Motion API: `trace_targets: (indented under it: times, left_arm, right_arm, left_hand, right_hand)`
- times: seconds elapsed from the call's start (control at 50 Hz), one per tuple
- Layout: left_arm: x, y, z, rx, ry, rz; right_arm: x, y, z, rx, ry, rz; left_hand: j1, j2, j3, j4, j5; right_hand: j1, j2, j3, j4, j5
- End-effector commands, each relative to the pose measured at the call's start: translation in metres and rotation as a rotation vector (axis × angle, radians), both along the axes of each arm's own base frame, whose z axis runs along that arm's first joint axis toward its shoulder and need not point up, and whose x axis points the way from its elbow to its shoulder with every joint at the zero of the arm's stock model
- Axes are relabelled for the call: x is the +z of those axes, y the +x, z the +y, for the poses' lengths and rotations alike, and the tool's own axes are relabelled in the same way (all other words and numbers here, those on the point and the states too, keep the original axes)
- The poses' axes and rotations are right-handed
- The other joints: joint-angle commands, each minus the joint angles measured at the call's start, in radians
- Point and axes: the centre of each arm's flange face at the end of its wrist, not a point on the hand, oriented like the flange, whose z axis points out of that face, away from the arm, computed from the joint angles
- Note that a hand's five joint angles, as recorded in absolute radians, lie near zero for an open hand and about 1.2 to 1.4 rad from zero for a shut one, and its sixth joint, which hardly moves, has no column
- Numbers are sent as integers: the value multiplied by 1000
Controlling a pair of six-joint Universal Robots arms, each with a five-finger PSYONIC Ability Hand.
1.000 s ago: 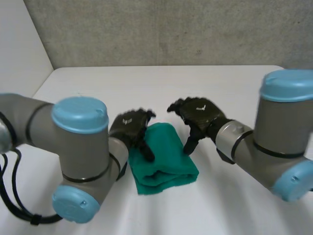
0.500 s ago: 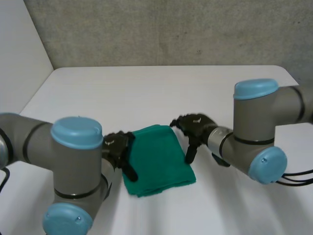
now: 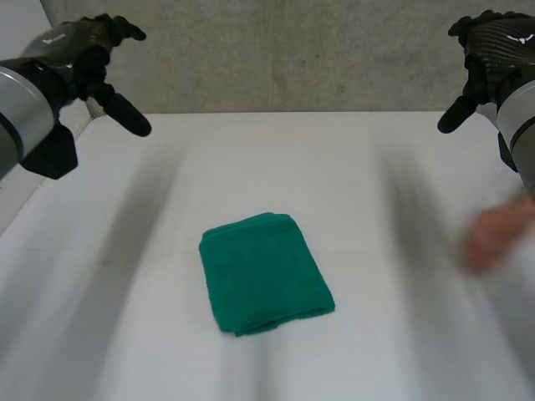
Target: Fold the towel.
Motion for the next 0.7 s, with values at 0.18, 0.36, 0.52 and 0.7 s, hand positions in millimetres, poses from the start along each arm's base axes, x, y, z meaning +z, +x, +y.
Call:
trace_targets:
  times: [0.18,0.36,0.52,0.7]
  left_arm:
    - [-5,1,13,-9,14,-11]
    - [-8,3,20,-10,21,-14]
    - [-4,6,29,-12,7,-12]
    - [0,6,35,-17,-11,-4]
  right_arm:
    - [3,7,12,59,-1,16]
    - [6,5,18,61,-16,12]
    - [11,4,21,62,-31,8]
    - [13,4,24,71,-38,21]
  left_hand:
    - [-44,-34,-39,-32,-45]
    - [-44,-34,-39,-32,-45]
    - [-44,-34,-39,-32,-45]
    - [-44,-34,-39,-32,-45]
  right_hand:
    - [28,-35,-37,-56,-48]
    - [28,-35,-37,-56,-48]
    - [28,-35,-37,-56,-48]
    - [28,-35,-37,-56,-48]
